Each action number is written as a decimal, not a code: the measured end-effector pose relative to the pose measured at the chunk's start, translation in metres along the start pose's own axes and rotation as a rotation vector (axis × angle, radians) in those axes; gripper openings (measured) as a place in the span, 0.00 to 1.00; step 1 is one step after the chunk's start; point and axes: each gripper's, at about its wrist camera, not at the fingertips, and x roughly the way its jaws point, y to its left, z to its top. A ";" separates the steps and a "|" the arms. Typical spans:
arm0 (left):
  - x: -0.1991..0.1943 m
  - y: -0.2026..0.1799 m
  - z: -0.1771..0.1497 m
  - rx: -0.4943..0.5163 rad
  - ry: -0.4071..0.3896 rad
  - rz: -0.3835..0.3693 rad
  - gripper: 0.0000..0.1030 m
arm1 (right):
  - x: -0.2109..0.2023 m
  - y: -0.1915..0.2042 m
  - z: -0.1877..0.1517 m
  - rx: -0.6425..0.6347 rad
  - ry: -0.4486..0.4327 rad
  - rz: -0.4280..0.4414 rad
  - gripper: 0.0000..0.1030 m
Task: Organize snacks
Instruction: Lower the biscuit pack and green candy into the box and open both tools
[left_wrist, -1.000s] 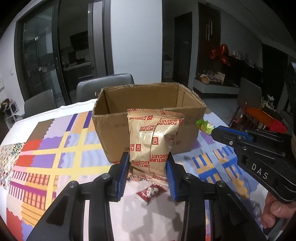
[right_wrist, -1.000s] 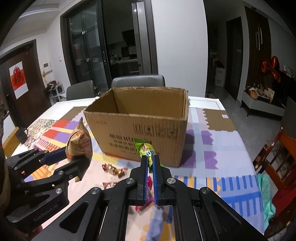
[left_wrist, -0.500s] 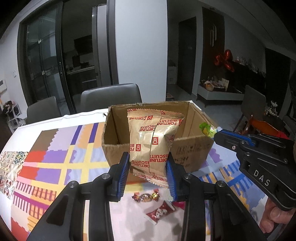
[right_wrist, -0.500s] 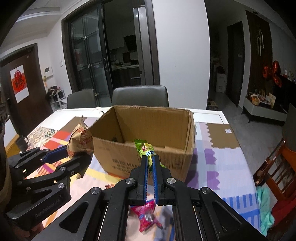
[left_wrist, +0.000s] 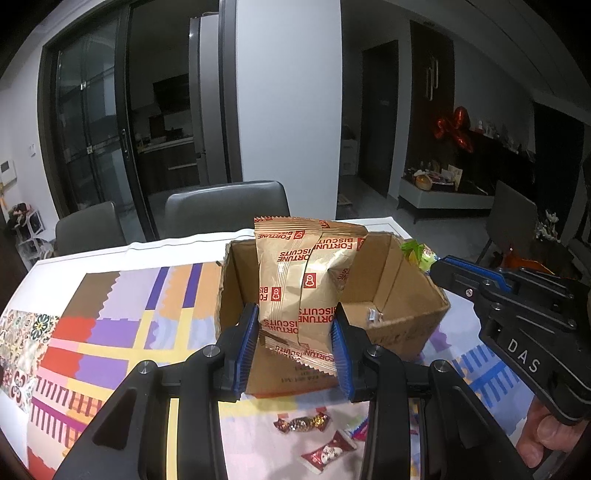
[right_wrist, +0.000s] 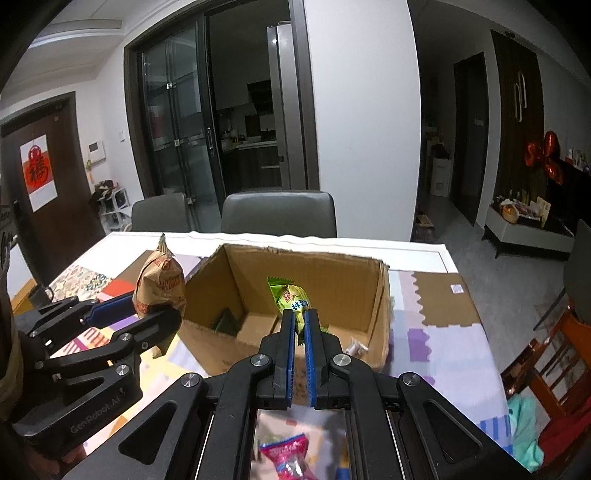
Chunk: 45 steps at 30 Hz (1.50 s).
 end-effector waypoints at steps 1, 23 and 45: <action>0.002 0.001 0.002 -0.002 -0.001 -0.001 0.36 | 0.001 0.000 0.002 -0.001 -0.002 -0.001 0.06; 0.039 0.004 0.033 -0.016 0.023 0.006 0.37 | 0.038 -0.017 0.036 0.037 -0.010 -0.028 0.06; 0.029 0.009 0.031 -0.034 0.007 0.065 0.69 | 0.043 -0.021 0.037 0.047 0.002 -0.082 0.65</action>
